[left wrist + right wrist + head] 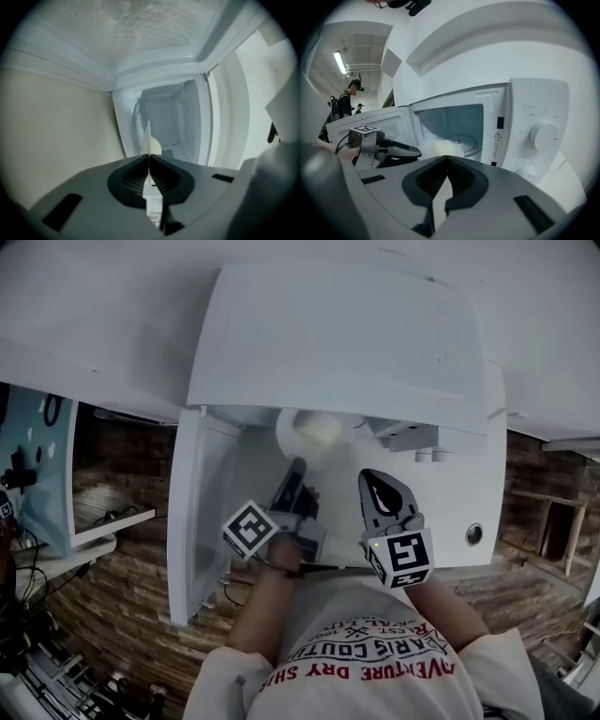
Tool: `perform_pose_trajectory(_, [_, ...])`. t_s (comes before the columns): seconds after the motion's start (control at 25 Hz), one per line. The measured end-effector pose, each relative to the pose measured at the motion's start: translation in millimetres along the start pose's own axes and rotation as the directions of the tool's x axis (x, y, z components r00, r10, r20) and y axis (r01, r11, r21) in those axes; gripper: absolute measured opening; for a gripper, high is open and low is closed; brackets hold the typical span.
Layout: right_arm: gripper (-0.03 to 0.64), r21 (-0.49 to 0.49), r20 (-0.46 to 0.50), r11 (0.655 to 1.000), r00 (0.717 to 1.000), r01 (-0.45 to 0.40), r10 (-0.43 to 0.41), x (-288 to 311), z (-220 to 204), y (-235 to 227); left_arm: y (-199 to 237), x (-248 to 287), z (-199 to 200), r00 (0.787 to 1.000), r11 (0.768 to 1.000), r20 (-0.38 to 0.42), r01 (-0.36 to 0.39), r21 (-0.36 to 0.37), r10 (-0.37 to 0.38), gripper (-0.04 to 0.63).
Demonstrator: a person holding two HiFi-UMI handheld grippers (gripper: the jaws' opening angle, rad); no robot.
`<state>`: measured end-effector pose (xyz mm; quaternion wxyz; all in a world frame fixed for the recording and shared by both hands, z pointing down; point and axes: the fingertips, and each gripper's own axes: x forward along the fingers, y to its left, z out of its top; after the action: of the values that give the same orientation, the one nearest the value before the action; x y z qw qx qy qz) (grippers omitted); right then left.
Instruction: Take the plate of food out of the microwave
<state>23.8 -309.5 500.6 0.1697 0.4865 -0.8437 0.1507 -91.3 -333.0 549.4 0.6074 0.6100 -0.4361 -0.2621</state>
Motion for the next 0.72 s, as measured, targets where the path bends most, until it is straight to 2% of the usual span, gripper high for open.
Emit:
perform_pose_trajectory(0.16, [0.010,0.000,0.022,0.999,0.999,0.039,-0.039,-12,3,-1,-16,-12,-6,0.997,0.997,-0.010,0.076,-0.034,-0.077,0.014])
perform_pose_trajectory(0.32, [0.011,-0.007,0.037,0.998,0.998,0.058,-0.058,-26,5,-4,-35,-27,-16,0.993,0.992,-0.006,0.121,-0.042,-0.122,0.014])
perform_pose_trajectory(0.72, [0.009,0.001,0.116,0.997,0.991,0.073,-0.072,-70,27,-10,-94,-79,-48,0.979,0.979,0.003,0.204,0.019,-0.204,0.014])
